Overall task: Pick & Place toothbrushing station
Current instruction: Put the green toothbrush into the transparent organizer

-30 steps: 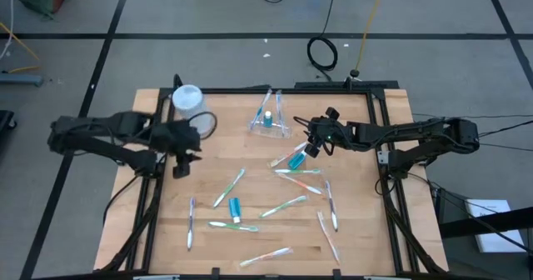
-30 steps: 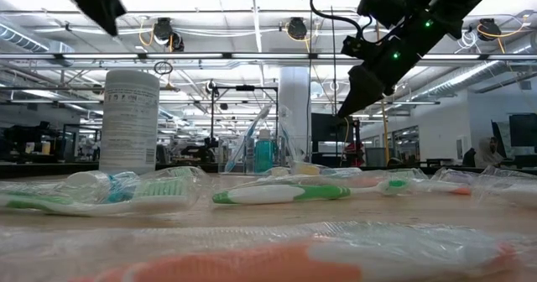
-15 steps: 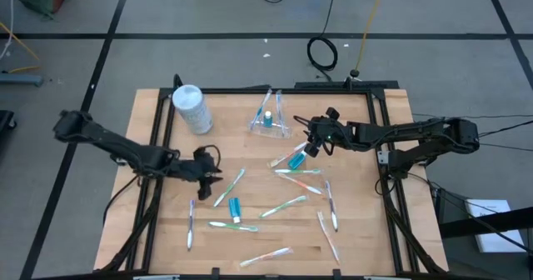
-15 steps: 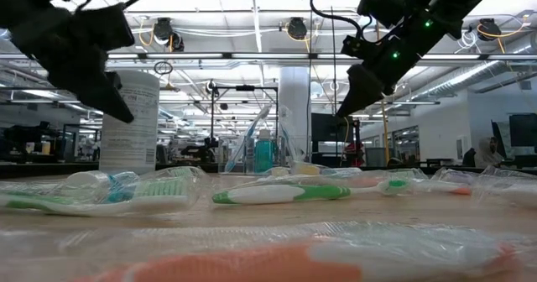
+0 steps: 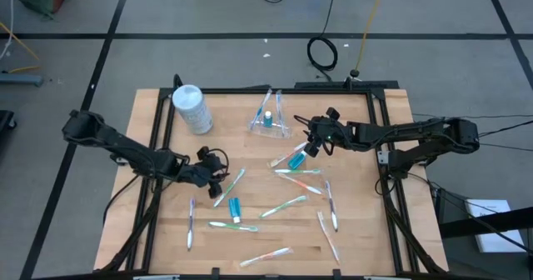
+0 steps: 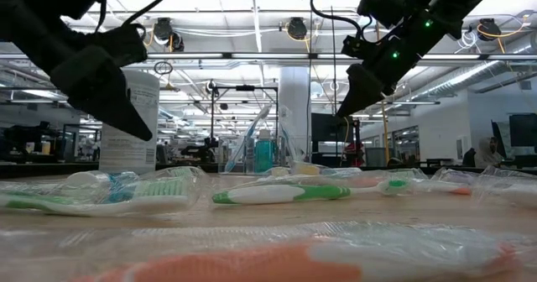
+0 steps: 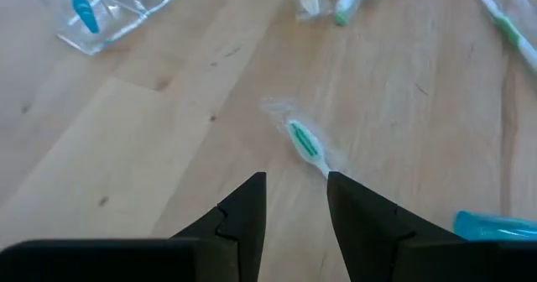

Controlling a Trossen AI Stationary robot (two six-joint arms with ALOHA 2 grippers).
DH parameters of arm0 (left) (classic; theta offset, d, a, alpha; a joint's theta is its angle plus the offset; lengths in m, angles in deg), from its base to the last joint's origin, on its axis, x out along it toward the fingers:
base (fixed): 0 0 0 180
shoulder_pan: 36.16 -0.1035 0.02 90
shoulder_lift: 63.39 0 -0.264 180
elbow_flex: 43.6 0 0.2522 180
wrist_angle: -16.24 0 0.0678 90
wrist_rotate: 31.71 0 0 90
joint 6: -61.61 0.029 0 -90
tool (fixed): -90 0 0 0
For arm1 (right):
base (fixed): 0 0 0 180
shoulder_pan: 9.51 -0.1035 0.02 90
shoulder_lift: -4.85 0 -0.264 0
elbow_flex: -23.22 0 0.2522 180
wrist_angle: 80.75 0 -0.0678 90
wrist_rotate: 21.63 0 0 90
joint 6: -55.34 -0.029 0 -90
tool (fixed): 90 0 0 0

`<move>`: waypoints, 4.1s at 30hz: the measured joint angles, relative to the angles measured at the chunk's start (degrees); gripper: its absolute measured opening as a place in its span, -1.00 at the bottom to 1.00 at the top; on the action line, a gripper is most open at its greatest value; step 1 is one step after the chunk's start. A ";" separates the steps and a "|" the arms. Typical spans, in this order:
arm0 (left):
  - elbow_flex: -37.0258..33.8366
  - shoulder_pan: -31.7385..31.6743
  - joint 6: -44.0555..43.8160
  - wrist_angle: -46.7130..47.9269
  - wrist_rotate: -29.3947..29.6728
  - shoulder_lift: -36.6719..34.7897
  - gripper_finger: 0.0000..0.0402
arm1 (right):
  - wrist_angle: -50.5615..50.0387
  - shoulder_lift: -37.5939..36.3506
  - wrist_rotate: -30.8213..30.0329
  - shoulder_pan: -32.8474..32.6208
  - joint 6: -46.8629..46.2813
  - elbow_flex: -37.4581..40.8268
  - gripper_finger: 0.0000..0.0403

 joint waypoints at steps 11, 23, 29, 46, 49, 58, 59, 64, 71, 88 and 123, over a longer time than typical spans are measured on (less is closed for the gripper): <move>0.04 -0.86 -5.61 -17.85 -6.62 10.06 -0.09 | 0.00 0.00 -0.02 0.00 0.00 0.02 -0.23; 0.02 -6.65 -10.71 -15.27 -9.82 14.55 -0.22 | 0.00 0.00 -0.02 0.00 0.00 0.04 -0.23; 0.02 -6.90 -10.54 -15.27 -10.35 14.52 -0.51 | 0.00 0.00 -0.02 0.00 0.00 0.04 -0.23; 0.23 -11.21 3.75 -30.58 -5.36 8.07 -0.97 | 0.00 0.00 -0.02 0.00 0.00 0.06 -0.23; 0.33 -13.08 11.39 -40.37 -3.19 5.55 -0.99 | 0.00 0.00 -0.02 0.00 0.00 0.06 -0.23; 0.42 -23.74 31.28 -59.91 -3.38 3.40 -0.98 | 0.00 0.00 -0.02 0.00 0.00 0.06 -0.23; 0.54 -25.44 32.57 -61.69 -3.36 3.98 -0.98 | 0.00 0.00 -0.02 0.00 0.00 0.06 -0.23; 0.99 -33.63 34.91 -69.55 -4.14 6.95 -0.99 | 0.00 0.00 -0.02 0.17 0.00 0.06 -0.23; 4.39 -41.51 35.10 -72.95 -16.47 14.36 -0.99 | 0.00 0.00 -0.02 0.20 0.00 0.06 -0.23; 8.62 -41.91 40.14 -70.61 -7.67 28.49 -0.97 | 0.00 0.00 -0.01 0.20 1.05 0.06 -0.23; 8.57 -28.30 41.67 -36.99 13.12 5.89 -0.01 | 4.91 0.00 11.21 -0.73 -11.48 0.06 -0.23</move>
